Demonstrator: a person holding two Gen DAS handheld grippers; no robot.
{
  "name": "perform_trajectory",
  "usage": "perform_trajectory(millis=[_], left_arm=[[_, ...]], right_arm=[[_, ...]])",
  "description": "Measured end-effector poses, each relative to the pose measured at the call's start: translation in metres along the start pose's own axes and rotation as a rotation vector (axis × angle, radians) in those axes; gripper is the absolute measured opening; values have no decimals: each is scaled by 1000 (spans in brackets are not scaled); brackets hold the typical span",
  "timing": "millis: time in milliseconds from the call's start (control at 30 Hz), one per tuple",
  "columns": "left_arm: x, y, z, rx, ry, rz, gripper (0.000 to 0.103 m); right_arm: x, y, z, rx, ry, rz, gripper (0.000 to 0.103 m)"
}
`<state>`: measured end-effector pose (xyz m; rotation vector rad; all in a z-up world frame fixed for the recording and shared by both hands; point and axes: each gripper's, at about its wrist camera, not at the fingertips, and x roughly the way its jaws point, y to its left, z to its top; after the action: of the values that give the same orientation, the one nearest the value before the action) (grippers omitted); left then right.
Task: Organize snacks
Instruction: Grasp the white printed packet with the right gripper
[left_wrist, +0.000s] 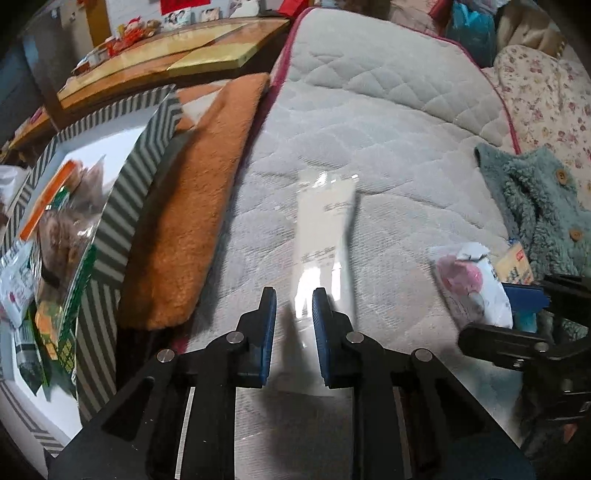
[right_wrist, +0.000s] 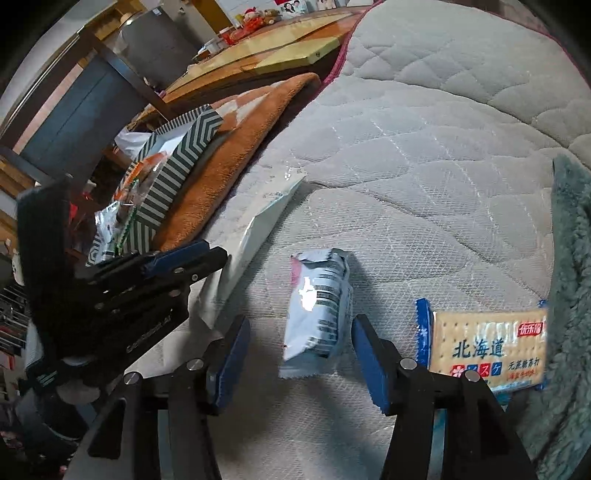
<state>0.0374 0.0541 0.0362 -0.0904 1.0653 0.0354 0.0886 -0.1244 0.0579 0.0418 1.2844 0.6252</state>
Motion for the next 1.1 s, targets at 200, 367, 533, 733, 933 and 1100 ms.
perform_trajectory(millis=[200, 367, 533, 733, 933, 1100], left_arm=[[-1, 11, -3, -19, 5, 11, 19], [-3, 11, 0, -34, 2, -11, 20], [-6, 11, 7, -44, -1, -42, 40], [0, 6, 16, -25, 19, -52, 45], [17, -14, 30, 0, 39, -52, 51], [34, -26, 28, 43, 73, -22, 53]], right_arm=[[9, 8, -2, -12, 16, -23, 56], [15, 14, -4, -40, 19, -64, 59], [25, 36, -3, -177, 37, -88, 68], [47, 33, 0, -233, 78, -133, 61], [26, 15, -8, -161, 59, -168, 50], [24, 7, -15, -145, 67, -183, 50]])
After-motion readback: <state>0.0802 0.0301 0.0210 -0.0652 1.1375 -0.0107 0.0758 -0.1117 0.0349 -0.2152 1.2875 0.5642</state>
